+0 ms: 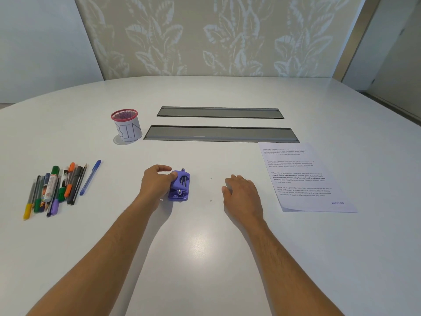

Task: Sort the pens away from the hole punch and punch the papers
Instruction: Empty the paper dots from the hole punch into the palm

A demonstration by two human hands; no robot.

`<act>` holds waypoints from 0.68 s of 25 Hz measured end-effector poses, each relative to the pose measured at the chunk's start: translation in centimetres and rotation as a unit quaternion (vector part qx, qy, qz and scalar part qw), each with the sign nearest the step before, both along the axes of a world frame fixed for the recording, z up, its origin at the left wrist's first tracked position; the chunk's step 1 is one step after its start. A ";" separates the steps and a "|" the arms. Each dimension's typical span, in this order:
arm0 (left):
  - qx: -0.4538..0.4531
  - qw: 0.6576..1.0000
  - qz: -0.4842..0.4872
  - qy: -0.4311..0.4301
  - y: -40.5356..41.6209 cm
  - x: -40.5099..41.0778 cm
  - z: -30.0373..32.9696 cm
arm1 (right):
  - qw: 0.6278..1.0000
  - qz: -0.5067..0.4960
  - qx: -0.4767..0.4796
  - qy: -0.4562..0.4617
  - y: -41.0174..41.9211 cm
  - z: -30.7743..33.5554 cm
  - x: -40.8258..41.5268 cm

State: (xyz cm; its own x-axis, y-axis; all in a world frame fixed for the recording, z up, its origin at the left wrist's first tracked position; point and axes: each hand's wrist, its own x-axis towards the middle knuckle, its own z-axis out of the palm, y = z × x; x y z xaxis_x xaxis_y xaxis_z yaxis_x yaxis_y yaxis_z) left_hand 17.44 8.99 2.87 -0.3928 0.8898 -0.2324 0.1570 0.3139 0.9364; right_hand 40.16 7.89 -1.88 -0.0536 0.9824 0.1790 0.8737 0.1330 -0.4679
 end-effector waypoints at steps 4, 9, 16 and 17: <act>-0.018 0.996 -0.021 0.083 0.1 0.2 0.8 | 1.000 -0.001 -0.013 0.013 0.1 0.0 0.0; 0.095 0.916 -0.087 0.379 0.4 2.2 2.2 | 0.999 0.014 -0.018 0.025 -0.6 1.0 0.2; 0.108 0.772 -0.223 0.585 2.2 6.8 1.0 | 0.990 -0.014 -0.026 0.139 -1.0 1.9 0.7; 0.103 0.767 -0.228 0.590 2.5 7.0 0.8 | 0.983 -0.027 -0.027 0.181 -1.0 2.0 0.7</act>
